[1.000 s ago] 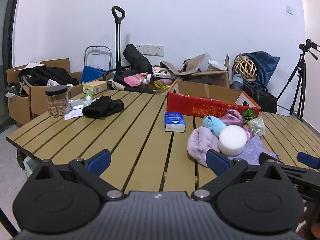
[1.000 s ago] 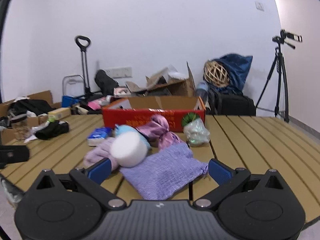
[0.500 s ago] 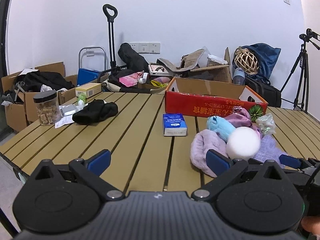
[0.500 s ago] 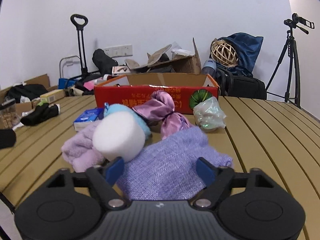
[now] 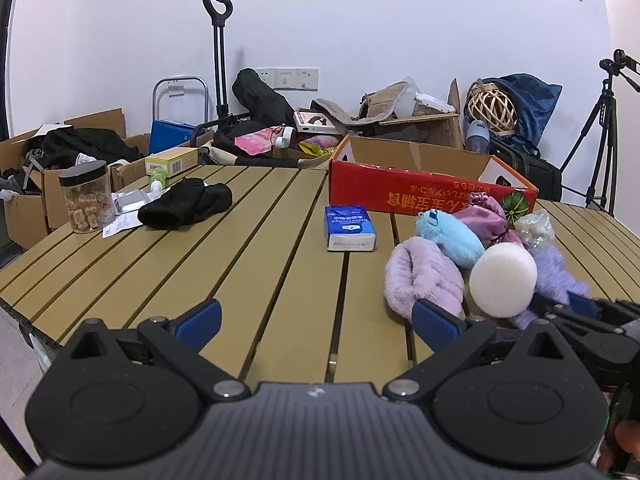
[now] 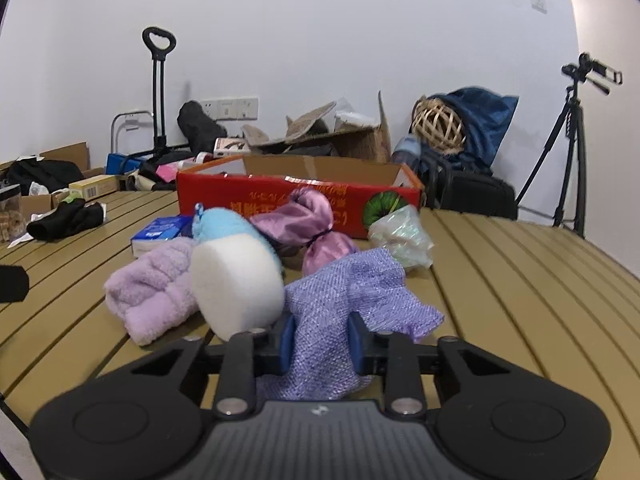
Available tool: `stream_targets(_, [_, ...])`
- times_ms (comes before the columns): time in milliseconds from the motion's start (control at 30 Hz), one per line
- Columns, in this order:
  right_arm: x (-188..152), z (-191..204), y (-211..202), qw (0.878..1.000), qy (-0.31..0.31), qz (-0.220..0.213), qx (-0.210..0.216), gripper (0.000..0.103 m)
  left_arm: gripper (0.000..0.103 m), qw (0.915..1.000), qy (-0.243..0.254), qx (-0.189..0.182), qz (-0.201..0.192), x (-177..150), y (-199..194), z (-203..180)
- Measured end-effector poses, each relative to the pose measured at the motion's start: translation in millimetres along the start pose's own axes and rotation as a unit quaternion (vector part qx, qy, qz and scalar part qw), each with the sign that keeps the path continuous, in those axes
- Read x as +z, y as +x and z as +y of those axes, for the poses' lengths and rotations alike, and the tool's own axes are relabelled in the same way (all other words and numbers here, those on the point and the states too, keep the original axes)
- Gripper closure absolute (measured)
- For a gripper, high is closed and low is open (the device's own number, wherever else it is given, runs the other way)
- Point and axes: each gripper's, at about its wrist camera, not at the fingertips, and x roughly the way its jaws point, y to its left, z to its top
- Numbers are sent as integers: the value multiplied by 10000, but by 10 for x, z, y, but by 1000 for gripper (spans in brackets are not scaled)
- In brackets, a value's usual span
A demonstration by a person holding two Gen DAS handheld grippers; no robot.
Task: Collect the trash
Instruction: 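Reach the right tool toward the lilac cloth and white foam ball, then grasp the lilac cloth with the right tool while the left tool reaches the lilac plush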
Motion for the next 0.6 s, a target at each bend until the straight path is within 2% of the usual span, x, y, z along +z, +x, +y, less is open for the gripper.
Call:
stream_targets(200, [57, -180, -177, 9990, 71, -338, -271, 79, 0, 10000, -7, -7, 21, -1, 32, -22])
stream_targets(367, [82, -336, -265, 9981, 215, -450, -355, 79, 0, 10000, 38, -78, 23, -8, 50, -88])
stream_targets(600, [69, -495, -477, 9960, 348, -664, -490, 79, 0, 9994, 137, -324, -26, -1, 58, -256])
